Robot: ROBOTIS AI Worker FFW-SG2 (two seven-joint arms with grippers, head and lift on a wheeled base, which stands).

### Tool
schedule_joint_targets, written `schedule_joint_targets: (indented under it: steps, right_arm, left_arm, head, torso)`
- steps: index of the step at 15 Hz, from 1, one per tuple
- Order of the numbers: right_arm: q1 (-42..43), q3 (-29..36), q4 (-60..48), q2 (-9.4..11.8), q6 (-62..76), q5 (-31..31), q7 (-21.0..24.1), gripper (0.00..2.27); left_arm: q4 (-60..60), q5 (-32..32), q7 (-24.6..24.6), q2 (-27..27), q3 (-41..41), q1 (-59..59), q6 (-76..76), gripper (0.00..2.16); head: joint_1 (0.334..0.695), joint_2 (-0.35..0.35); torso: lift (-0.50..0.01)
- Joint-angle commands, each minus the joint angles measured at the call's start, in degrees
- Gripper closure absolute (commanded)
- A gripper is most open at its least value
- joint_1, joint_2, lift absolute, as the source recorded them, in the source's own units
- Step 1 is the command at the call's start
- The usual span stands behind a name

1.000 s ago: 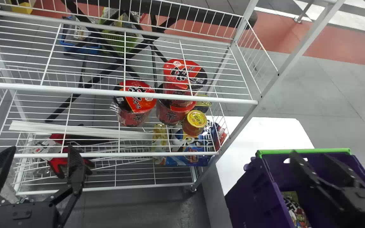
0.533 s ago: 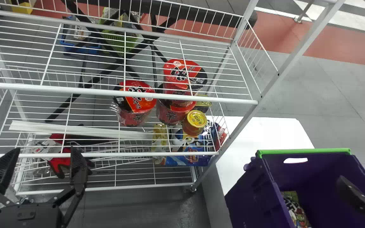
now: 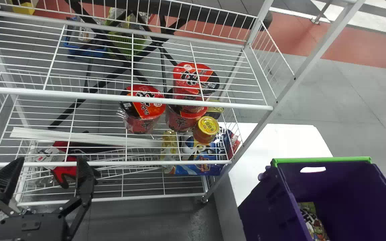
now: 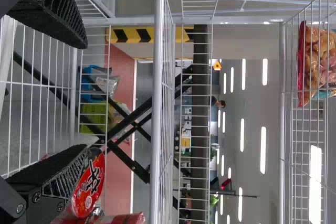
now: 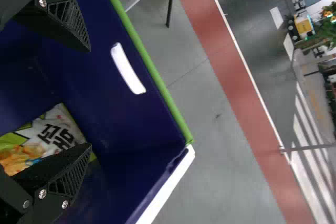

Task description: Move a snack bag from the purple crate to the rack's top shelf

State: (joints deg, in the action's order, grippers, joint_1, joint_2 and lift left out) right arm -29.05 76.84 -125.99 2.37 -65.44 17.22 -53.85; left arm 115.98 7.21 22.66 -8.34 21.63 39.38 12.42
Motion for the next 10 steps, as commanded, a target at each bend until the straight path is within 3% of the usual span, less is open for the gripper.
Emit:
schedule_joint_targets:
  steps: [1, 4, 8, 10]
  right_arm:
    - [0.5, 2.0, 5.5, 4.3, -0.3, -4.5, -6.8, 0.19]
    - [0.8, -0.9, 8.4, 8.9, 2.4, -14.1, -13.1, 0.17]
    - [0.3, -5.6, 8.5, 10.0, 15.7, -25.9, -20.7, 0.16]
    - [-0.5, -7.5, 10.2, 10.0, 21.9, -28.7, -22.6, 0.09]
  left_arm:
    - [0.3, 0.0, -0.3, -0.2, -0.1, 0.0, -0.1, 0.15]
    - [0.0, 0.0, -0.2, -0.3, 0.0, 0.0, -0.1, 0.15]
    - [-0.2, 0.2, 0.2, -0.5, 0.1, 0.2, -0.1, 0.15]
    - [0.0, 0.4, 0.2, -0.6, 0.1, 0.6, -0.1, 0.15]
  head:
    - [0.695, -0.35]
    - [0.695, -0.35]
    - [0.695, -0.35]
    - [0.695, -0.35]
  torso:
    - [-0.457]
    - [-0.457]
    - [-0.457]
    - [-0.457]
